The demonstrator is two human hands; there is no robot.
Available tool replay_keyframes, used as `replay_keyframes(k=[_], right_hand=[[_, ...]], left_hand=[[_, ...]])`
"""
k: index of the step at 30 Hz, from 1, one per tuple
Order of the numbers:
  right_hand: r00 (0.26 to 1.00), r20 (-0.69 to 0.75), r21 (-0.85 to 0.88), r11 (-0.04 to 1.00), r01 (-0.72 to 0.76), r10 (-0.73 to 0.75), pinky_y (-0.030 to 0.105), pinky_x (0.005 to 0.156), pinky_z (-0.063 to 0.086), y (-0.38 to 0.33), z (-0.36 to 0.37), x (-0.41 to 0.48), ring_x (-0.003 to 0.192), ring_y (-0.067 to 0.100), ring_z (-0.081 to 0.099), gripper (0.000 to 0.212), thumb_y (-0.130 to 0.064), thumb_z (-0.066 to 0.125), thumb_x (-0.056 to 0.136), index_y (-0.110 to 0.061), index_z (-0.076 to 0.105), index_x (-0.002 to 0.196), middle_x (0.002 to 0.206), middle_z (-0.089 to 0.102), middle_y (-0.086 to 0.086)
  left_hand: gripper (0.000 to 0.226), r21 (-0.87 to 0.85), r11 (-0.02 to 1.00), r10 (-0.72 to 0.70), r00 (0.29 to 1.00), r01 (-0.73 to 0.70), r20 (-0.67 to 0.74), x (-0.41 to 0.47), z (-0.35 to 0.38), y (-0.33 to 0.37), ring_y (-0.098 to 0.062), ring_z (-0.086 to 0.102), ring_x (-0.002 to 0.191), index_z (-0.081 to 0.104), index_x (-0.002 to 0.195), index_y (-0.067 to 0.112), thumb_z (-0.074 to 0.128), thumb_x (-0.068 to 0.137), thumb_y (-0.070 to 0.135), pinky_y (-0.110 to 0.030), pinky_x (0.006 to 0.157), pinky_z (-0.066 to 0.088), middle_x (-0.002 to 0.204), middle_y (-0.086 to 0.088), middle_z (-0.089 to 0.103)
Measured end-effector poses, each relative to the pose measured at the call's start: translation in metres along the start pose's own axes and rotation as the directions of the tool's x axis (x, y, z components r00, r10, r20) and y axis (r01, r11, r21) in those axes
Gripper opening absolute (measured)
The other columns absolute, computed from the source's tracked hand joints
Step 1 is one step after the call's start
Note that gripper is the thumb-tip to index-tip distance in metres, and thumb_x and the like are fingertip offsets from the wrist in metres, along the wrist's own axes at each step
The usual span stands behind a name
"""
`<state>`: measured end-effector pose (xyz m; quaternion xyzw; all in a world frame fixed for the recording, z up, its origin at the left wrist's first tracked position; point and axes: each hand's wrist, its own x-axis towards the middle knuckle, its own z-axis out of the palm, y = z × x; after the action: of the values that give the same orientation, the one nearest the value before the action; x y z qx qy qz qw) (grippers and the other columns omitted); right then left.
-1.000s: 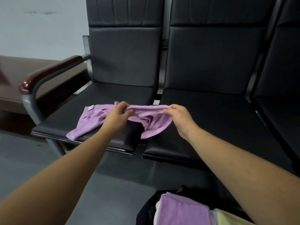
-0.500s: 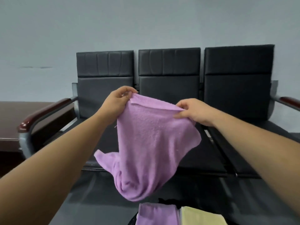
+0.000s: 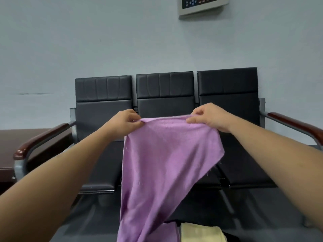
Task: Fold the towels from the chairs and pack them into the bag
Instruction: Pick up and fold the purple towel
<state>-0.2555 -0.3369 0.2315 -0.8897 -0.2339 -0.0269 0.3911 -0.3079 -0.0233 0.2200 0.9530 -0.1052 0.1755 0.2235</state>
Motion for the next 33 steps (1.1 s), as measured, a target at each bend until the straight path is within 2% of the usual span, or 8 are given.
replay_keyframes(k=[5, 8, 17, 22, 28, 30, 32, 33], right_hand=[[0.98, 0.195, -0.323, 0.946, 0.036, 0.029, 0.028, 0.072, 0.049, 0.018, 0.002, -0.002, 0.077, 0.012, 0.067, 0.01, -0.026, 0.082, 0.084, -0.026, 0.075, 0.076, 0.078, 0.073, -0.006], [0.983, 0.172, -0.446, 0.895, 0.015, 0.069, 0.027, 0.07, 0.047, 0.038, 0.001, -0.001, 0.081, 0.017, 0.066, 0.012, -0.024, 0.074, 0.091, -0.024, 0.072, 0.08, 0.082, 0.072, -0.004], [0.996, -0.08, -0.385, 0.921, -0.061, 0.032, 0.032, 0.065, 0.043, 0.056, 0.008, 0.001, 0.071, 0.017, 0.055, 0.031, -0.039, 0.044, 0.107, -0.019, 0.054, 0.086, 0.082, 0.062, 0.002], [0.997, -0.049, -0.326, 0.943, -0.072, 0.059, 0.024, 0.058, 0.04, 0.054, 0.007, 0.001, 0.062, 0.011, 0.054, 0.022, -0.031, 0.061, 0.101, -0.014, 0.061, 0.086, 0.074, 0.061, -0.001], [0.98, 0.105, -0.483, 0.87, -0.1, 0.171, 0.021, 0.058, 0.042, 0.053, 0.01, 0.0, 0.067, 0.011, 0.06, 0.017, -0.015, 0.065, 0.096, -0.021, 0.067, 0.08, 0.08, 0.067, 0.0], [0.987, -0.026, -0.303, 0.939, -0.159, 0.159, 0.024, 0.055, 0.045, 0.052, 0.011, 0.007, 0.063, 0.014, 0.062, 0.017, -0.007, 0.059, 0.098, -0.017, 0.068, 0.087, 0.081, 0.07, 0.006], [0.964, -0.208, 0.328, 0.941, -0.09, 0.164, 0.026, 0.052, 0.049, 0.038, 0.003, 0.016, 0.063, 0.018, 0.062, 0.019, 0.003, 0.057, 0.097, -0.01, 0.07, 0.092, 0.077, 0.07, 0.01], [0.958, -0.226, 0.644, 0.765, 0.01, 0.178, 0.026, 0.056, 0.052, 0.027, -0.005, 0.019, 0.066, 0.017, 0.063, 0.017, 0.005, 0.058, 0.096, -0.007, 0.071, 0.095, 0.078, 0.071, 0.009]], left_hand=[[0.029, 0.058, 0.994, -0.099, 0.995, 0.098, 0.022, -0.002, -0.005, -0.012, -0.021, 0.063, 0.093, 0.072, 0.086, 0.012, 0.053, 0.101, 0.029, -0.036, 0.082, 0.048, 0.095, 0.0, 0.067], [0.026, 0.087, 0.985, -0.148, 0.989, 0.148, -0.012, -0.002, -0.008, -0.018, -0.027, 0.062, 0.091, 0.071, 0.089, 0.007, 0.052, 0.1, 0.021, -0.035, 0.076, 0.044, 0.091, -0.006, 0.069], [0.013, 0.084, 0.969, -0.224, 0.969, 0.233, -0.108, 0.01, -0.017, -0.024, -0.024, 0.058, 0.092, 0.06, 0.1, 0.021, 0.047, 0.102, 0.021, -0.033, 0.073, 0.041, 0.105, -0.003, 0.063], [0.026, 0.233, 0.951, -0.198, 0.979, 0.203, -0.044, 0.01, -0.018, -0.032, -0.021, 0.054, 0.096, 0.073, 0.107, 0.015, 0.048, 0.099, 0.013, -0.031, 0.084, 0.041, 0.101, -0.001, 0.063], [0.031, 0.511, 0.845, -0.238, 0.966, 0.156, 0.098, 0.005, -0.019, -0.039, -0.03, 0.06, 0.088, 0.058, 0.069, 0.019, 0.05, 0.099, 0.021, -0.038, 0.079, 0.052, 0.078, 0.0, 0.061], [0.026, 0.42, 0.887, -0.242, 0.968, 0.192, 0.068, 0.006, -0.025, -0.038, -0.026, 0.062, 0.087, 0.067, 0.077, 0.017, 0.054, 0.099, 0.02, -0.033, 0.076, 0.051, 0.082, 0.0, 0.066], [0.027, -0.141, 0.966, -0.223, 0.974, 0.215, -0.041, 0.009, -0.037, -0.031, -0.018, 0.064, 0.079, 0.078, 0.082, 0.019, 0.058, 0.097, 0.011, -0.027, 0.071, 0.052, 0.081, 0.0, 0.071], [0.029, -0.487, 0.861, -0.212, 0.973, 0.144, -0.087, 0.01, -0.045, -0.027, -0.016, 0.064, 0.075, 0.081, 0.081, 0.017, 0.059, 0.097, 0.006, -0.024, 0.068, 0.055, 0.078, 0.0, 0.072]])
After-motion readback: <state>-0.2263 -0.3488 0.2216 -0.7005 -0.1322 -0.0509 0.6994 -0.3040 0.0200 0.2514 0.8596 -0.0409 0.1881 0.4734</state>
